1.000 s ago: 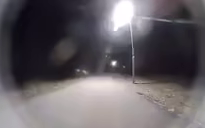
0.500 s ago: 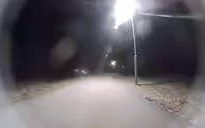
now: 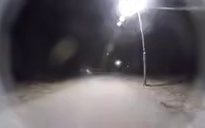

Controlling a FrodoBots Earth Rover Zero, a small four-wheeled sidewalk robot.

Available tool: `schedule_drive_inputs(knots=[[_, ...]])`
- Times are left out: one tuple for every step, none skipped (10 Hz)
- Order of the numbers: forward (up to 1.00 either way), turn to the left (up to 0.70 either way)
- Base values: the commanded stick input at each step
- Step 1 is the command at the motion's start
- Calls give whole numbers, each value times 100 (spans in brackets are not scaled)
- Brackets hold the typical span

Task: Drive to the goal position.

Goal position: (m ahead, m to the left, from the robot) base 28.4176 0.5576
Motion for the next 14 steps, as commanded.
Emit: schedule_drive_inputs(knots=[[100, 0], [100, 0], [100, 4], [100, 40], [100, 40], [100, 25], [100, 5], [100, 0], [100, 0], [100, 0], [100, 0], [100, 0], [100, 0], [100, 0]])
